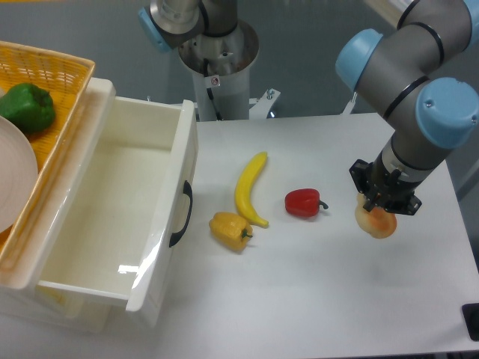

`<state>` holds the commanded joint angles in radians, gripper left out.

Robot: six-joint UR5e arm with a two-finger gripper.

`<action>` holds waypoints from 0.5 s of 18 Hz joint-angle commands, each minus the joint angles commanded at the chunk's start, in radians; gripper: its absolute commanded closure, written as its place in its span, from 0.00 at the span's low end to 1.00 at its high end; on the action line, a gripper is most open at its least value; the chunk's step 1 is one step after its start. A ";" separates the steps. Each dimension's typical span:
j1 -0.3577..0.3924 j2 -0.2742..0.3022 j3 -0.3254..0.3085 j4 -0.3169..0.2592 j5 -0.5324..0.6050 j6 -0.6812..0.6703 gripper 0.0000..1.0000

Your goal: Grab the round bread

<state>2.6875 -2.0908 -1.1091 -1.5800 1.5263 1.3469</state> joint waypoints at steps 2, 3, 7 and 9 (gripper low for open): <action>-0.002 -0.002 0.000 0.000 0.003 -0.005 1.00; -0.002 -0.002 0.002 0.000 0.003 -0.005 1.00; -0.002 -0.008 0.021 0.000 0.000 -0.012 1.00; -0.002 -0.017 0.040 0.000 -0.009 -0.057 1.00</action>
<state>2.6860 -2.1077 -1.0692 -1.5800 1.5172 1.2903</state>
